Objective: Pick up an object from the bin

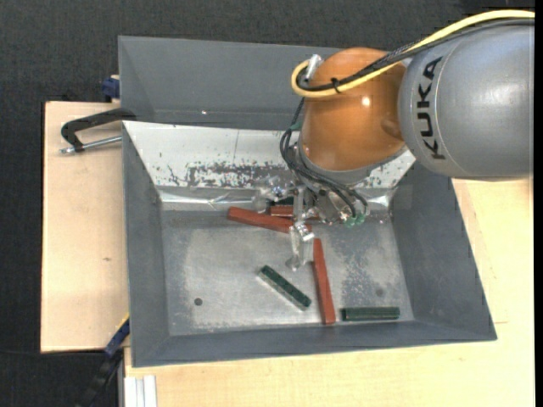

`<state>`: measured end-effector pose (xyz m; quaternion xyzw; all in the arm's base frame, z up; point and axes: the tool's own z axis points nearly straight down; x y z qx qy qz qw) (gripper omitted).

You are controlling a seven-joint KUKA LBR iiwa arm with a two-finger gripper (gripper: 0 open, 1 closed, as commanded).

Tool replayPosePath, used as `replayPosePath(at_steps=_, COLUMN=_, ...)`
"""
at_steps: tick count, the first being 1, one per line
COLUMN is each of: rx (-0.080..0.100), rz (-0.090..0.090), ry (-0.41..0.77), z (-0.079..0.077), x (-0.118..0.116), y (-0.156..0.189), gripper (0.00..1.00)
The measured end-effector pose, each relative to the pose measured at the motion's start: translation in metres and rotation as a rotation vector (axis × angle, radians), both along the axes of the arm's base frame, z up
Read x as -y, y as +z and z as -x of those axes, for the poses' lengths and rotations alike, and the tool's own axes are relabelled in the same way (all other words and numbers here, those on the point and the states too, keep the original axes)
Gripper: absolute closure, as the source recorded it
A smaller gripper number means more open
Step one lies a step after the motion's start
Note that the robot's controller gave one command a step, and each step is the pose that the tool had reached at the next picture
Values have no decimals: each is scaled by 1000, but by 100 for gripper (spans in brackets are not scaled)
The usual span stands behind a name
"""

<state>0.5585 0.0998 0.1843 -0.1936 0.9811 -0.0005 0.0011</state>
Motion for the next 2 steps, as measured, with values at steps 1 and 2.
replayPosePath(at_steps=1, rx=3, rz=-2, ry=291, z=19, x=13, y=-34, gripper=0)
replayPosePath(at_steps=2, rx=-2, rz=-2, ry=215, z=14, x=37, y=-60, gripper=0)
